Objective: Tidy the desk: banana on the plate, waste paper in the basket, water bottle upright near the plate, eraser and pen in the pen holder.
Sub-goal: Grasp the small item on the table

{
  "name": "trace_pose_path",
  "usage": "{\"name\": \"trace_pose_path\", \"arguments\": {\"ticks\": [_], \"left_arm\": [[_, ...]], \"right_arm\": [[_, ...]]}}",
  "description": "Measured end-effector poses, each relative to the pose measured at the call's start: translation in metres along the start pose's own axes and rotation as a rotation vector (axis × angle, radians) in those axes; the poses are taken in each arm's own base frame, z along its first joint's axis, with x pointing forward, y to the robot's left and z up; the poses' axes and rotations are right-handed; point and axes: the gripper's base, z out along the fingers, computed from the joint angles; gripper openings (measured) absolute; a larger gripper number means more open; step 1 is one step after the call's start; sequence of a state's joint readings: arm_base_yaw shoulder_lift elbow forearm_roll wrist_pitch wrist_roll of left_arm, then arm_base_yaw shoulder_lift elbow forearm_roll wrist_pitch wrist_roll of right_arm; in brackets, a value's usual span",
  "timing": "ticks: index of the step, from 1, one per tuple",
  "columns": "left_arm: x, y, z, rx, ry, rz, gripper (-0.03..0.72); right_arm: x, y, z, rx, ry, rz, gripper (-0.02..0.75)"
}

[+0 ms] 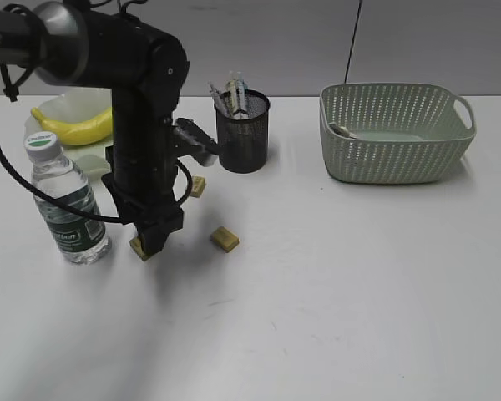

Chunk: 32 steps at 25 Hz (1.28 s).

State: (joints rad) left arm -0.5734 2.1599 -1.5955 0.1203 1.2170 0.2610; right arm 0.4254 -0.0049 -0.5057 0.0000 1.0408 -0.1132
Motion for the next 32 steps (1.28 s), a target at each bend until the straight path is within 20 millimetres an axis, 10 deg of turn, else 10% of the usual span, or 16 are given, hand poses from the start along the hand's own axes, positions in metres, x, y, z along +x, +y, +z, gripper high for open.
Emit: {"name": "trace_pose_path", "arguments": {"ticks": [28,32], "left_arm": [[-0.007,-0.001,0.031,0.017,0.056,0.01,0.44],[-0.007,-0.001,0.031,0.017,0.058,0.01,0.273]], "right_arm": [[0.0,0.0,0.0,0.0,0.0,0.0,0.533],[0.0,0.0,0.0,0.0,0.0,0.0,0.533]]}}
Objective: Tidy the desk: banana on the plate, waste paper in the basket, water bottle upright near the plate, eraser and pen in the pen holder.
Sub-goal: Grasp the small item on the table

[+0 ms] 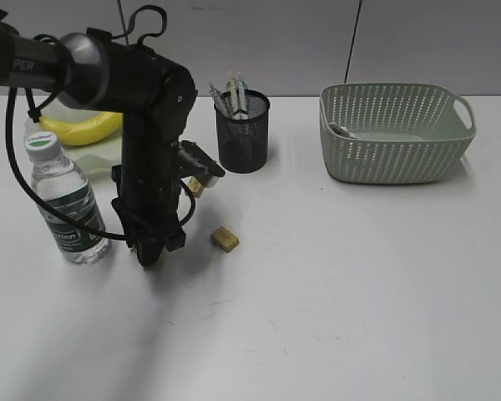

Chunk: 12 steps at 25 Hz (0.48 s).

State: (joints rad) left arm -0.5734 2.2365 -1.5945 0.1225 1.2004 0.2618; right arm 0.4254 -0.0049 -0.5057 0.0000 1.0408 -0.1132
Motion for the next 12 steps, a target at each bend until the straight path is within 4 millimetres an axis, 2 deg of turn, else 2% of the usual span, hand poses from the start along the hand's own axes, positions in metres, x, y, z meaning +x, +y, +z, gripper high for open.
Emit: {"name": "trace_pose_path", "arguments": {"ticks": [8,12], "left_arm": [[0.001,0.0,-0.004,-0.003,-0.01,-0.001,0.274],[0.005,0.001,-0.024,-0.019,-0.062,-0.007,0.274]], "right_arm": [[0.0,0.0,0.0,0.0,0.0,0.0,0.533],[0.0,0.0,0.0,0.0,0.0,0.0,0.533]]}}
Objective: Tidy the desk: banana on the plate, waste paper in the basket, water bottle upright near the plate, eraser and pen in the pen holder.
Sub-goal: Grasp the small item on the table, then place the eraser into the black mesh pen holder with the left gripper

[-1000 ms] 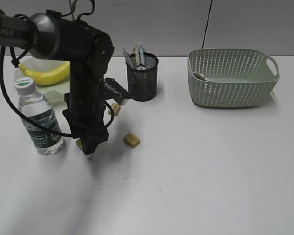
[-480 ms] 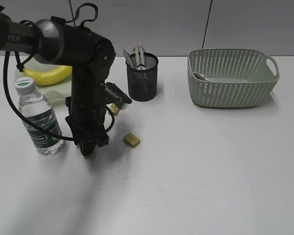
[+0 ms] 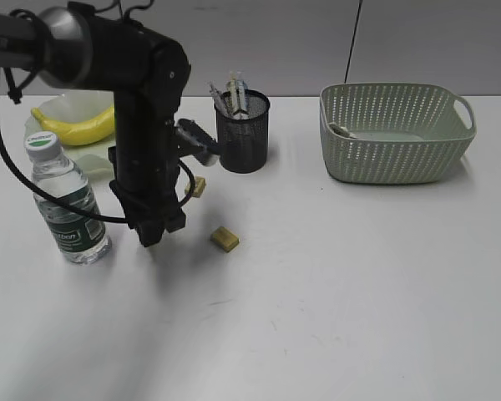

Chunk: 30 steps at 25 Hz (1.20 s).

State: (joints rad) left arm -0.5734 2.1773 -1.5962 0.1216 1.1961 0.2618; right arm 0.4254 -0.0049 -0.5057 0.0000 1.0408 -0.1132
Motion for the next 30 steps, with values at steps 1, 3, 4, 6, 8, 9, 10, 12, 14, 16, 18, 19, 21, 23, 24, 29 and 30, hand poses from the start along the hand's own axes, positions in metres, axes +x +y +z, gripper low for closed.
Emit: {"name": "trace_pose_path", "arguments": {"ticks": [1,3,4,6,8,9,10,12,14,16,18,19,21,23,24,29,30], "left_arm": [[0.0,0.001,-0.007,-0.006,-0.018,-0.002,0.274],[0.0,0.003,-0.026,-0.02,-0.07,-0.009,0.274],[0.001,0.004,-0.037,-0.028,-0.1,-0.014,0.274],[0.003,0.005,-0.062,-0.044,-0.158,-0.021,0.274],[0.004,0.008,-0.087,-0.067,-0.237,-0.03,0.274],[0.005,0.009,-0.099,-0.078,-0.281,-0.034,0.274],[0.004,0.01,-0.11,-0.087,-0.335,-0.039,0.274],[0.0,0.01,-0.13,-0.087,-0.47,-0.055,0.274],[-0.006,0.011,-0.138,-0.067,-0.59,-0.08,0.274],[-0.015,0.013,-0.142,-0.065,-0.692,-0.098,0.274],[-0.024,0.015,-0.141,-0.067,-0.774,-0.116,0.274],[-0.029,0.017,-0.141,-0.076,-0.818,-0.122,0.274],[-0.04,0.019,-0.138,-0.093,-0.895,-0.133,0.274],[-0.049,0.022,-0.133,-0.11,-0.953,-0.142,0.274],[-0.052,0.023,-0.131,-0.115,-0.97,-0.144,0.274],[-0.069,0.027,-0.108,-0.131,-1.006,-0.153,0.274],[-0.072,0.028,-0.102,-0.132,-0.999,-0.151,0.274]], "right_arm": [[0.0,0.0,0.0,0.0,0.0,0.0,0.533],[0.0,0.0,0.0,0.0,0.0,0.0,0.533],[0.0,0.0,0.0,0.0,0.0,0.0,0.533],[0.0,0.0,0.0,0.0,0.0,0.0,0.533],[0.0,0.0,0.0,0.0,0.0,0.0,0.533],[0.0,0.0,0.0,0.0,0.0,0.0,0.533],[0.0,0.0,0.0,0.0,0.0,0.0,0.533],[0.0,0.0,0.0,0.0,0.0,0.0,0.533],[0.0,0.0,0.0,0.0,0.0,0.0,0.533],[0.0,0.0,0.0,0.0,0.0,0.0,0.533],[0.0,0.0,0.0,0.0,0.0,0.0,0.533],[0.0,0.0,0.0,0.0,0.0,0.0,0.533],[0.0,0.0,0.0,0.0,0.0,0.0,0.533],[0.0,0.0,0.0,0.0,0.0,0.0,0.533],[0.0,0.0,0.0,0.0,0.0,0.0,0.533],[0.0,0.0,0.0,0.0,0.0,0.0,0.533],[0.0,0.0,0.0,0.0,0.0,0.0,0.533]]}}
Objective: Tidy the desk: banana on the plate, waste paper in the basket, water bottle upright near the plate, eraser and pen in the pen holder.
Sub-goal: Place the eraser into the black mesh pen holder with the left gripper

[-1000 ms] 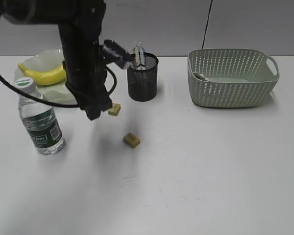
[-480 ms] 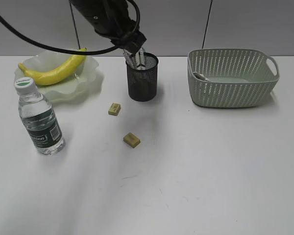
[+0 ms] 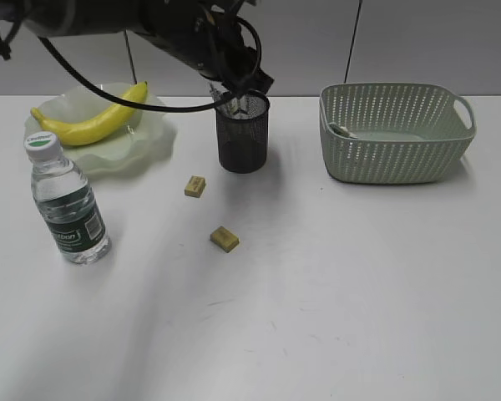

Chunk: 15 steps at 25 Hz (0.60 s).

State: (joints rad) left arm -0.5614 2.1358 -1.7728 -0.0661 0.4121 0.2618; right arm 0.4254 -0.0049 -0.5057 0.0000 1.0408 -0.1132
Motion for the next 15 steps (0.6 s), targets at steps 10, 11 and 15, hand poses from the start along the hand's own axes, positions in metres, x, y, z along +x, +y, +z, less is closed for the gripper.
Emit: {"name": "trace_pose_path", "arguments": {"ticks": [10,11,15], "left_arm": [[0.018,0.001,0.032,-0.033,-0.01,0.065,0.274],[0.019,0.001,0.032,-0.032,-0.006,0.066,0.274],[0.02,0.001,0.033,-0.034,0.004,0.078,0.274]], "right_arm": [[0.0,0.0,0.0,0.0,0.0,0.0,0.533],[0.0,0.0,0.0,0.0,0.0,0.0,0.533],[0.0,0.0,0.0,0.0,0.0,0.0,0.533]]}}
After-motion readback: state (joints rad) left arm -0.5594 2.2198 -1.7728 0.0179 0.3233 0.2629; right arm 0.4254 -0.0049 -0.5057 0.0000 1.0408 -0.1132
